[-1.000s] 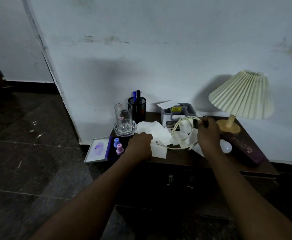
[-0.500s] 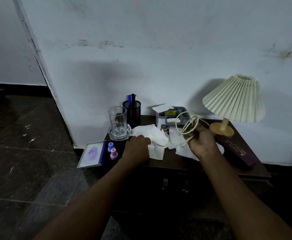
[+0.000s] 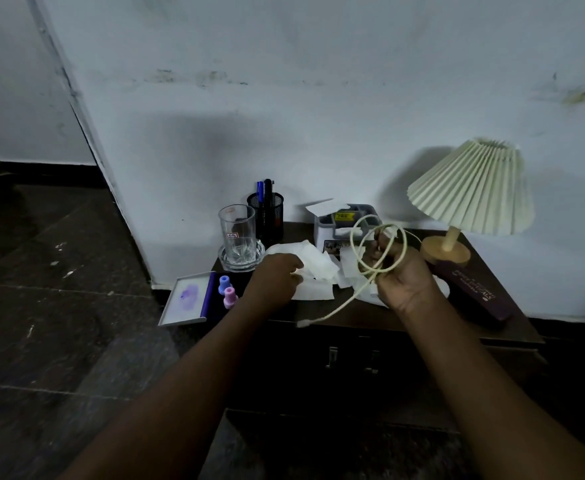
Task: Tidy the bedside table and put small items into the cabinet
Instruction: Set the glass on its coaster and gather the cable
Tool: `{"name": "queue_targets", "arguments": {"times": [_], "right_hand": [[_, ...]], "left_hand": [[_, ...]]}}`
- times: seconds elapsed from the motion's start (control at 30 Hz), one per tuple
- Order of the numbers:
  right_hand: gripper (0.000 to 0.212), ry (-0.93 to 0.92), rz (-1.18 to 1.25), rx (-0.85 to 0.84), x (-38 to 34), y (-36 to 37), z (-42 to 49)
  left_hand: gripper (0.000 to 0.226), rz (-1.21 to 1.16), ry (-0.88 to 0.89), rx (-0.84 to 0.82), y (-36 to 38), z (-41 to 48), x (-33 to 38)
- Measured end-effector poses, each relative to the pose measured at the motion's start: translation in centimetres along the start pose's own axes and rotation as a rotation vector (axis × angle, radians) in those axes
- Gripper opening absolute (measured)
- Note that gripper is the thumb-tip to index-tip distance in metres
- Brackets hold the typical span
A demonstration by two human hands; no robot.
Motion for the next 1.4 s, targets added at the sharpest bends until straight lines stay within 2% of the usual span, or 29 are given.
{"name": "queue_targets", "arguments": {"times": [0.03,0.1,0.17,0.23,0.3,0.37,0.43,0.5,0.57,0.67,0.77,0.87,1.03,1.13,1.23,1.3,1.33,1.37,1.4], "right_hand": [[0.042,-0.003,0.014,0.024,0.0,-0.1,0.0],[0.034,0.006,-0.019,0.054,0.2,-0.1,0.0],[0.025,0.036,-0.072,0.062,1.3,0.1,-0.1],[0.024,0.048,-0.158,0.071,2.6,0.4,-0.3],[0.027,0.069,-0.242,0.089,3.8,0.7,-0.7],[0.038,0.063,-0.272,0.116,4.2,0.8,-1.1],[0.044,0.016,-0.314,0.163,3.7,0.3,-1.3],[0.043,-0.053,-0.350,0.200,2.9,-0.3,-1.4],[0.032,-0.102,-0.382,0.219,2.6,-0.6,-1.7],[0.024,-0.179,-0.404,0.184,2.2,0.0,-1.4],[0.015,-0.272,-0.508,0.133,1.8,1.0,-1.6],[0.019,-0.353,-0.650,0.077,1.4,2.2,-2.1],[0.022,-0.308,-0.587,0.048,2.9,3.0,-2.6],[0.023,-0.333,-0.664,-0.013,2.8,4.1,-3.1],[0.022,-0.369,-0.629,-0.028,1.2,4.5,-2.7],[0.019,-0.366,-0.496,-0.034,0.1,4.8,-2.7],[0.018,-0.347,-0.409,-0.034,-0.3,5.0,-2.7],[0.017,-0.321,-0.320,-0.024,-0.6,5.1,-2.6],[0.017,-0.292,-0.252,-0.001,-0.8,5.0,-2.4]], "left_hand": [[0.024,-0.049,-0.008,0.016,-0.6,-0.1,0.2],[0.020,-0.172,-0.024,0.078,-2.1,-0.5,0.9],[0.038,-0.475,-0.088,0.092,-2.9,-1.1,2.0],[0.056,-0.924,-0.174,-0.101,-1.1,-1.5,4.1],[0.073,-1.146,-0.163,-0.266,0.5,-1.9,6.9],[0.065,-1.131,-0.079,-0.273,0.8,-2.0,8.5],[0.038,-1.028,-0.003,-0.188,0.5,-1.7,8.7],[0.025,-1.026,0.000,-0.158,0.6,-1.6,8.2],[0.021,-1.025,-0.030,-0.141,0.8,-1.6,7.7],[0.018,-1.054,-0.060,-0.080,0.8,-1.8,7.7],[0.019,-1.206,-0.125,-0.026,0.4,-1.9,7.5],[0.022,-1.337,-0.213,-0.010,0.2,-1.8,6.9],[0.034,-1.178,-0.113,0.081,-0.9,-1.8,6.7],[0.042,-0.997,-0.002,0.114,-1.5,-1.9,7.7],[0.058,-0.966,0.015,0.040,-1.5,-1.9,8.0],[0.088,-1.107,-0.077,-0.086,-1.0,-2.2,7.2],[0.093,-1.180,-0.136,-0.162,-0.7,-2.6,6.9],[0.081,-1.208,-0.155,-0.245,-0.9,-3.3,7.0],[0.056,-1.171,-0.130,-0.333,-1.4,-4.0,7.5]]}}
Point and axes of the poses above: each hand's wrist, its own z-axis towards the middle knuckle, its own y-axis out of the palm, x = y × z, the point moved 10 cm from there along z, towards the middle knuckle, and after that the axes turned 4 degrees about -y, right-handed, at the moved point
